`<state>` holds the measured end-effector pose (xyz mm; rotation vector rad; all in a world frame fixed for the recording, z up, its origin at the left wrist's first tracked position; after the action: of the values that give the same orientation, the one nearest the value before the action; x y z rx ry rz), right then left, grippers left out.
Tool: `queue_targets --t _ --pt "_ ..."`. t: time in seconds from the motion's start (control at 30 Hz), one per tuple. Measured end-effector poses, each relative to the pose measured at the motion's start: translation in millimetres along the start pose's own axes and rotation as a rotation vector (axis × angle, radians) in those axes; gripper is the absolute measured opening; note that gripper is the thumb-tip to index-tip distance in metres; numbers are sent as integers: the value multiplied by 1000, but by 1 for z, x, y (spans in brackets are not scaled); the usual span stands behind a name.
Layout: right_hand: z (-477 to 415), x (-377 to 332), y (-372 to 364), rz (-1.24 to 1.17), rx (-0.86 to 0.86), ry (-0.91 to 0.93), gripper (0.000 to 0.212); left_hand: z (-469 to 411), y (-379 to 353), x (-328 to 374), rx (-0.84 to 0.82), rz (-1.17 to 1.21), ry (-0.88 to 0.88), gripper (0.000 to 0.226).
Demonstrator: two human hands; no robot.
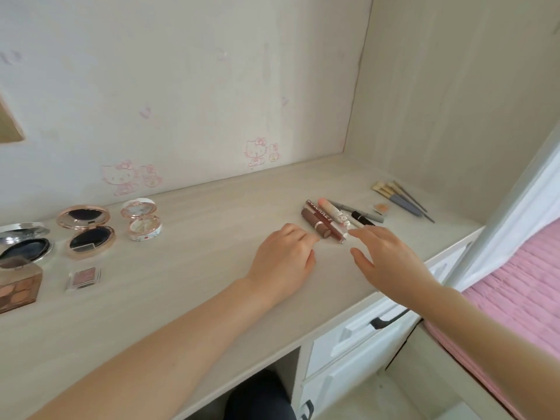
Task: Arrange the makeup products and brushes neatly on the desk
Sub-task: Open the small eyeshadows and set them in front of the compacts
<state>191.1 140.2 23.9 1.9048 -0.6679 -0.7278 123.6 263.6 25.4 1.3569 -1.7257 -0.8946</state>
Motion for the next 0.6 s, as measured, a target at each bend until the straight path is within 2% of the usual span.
queue_targets --t 0.47,0.6 --pt "-54 110 -6 37 -9 -156 38 -118 -60 15 -22 35 -42 25" --pt "-70 134 -9 41 12 -243 36 -148 -77 19 -69 81 11 26"
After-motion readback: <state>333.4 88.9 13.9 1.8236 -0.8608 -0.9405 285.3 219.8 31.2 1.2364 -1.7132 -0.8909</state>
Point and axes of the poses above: each hand's wrist, its own z-axis away from the middle knuckle, its own y-axis out of the back of the hand, x = y × z, the point moved 10 cm from there along -z, towards the middle knuckle, and after that the axes turned 3 degrees about -y, right-handed, at the moved point
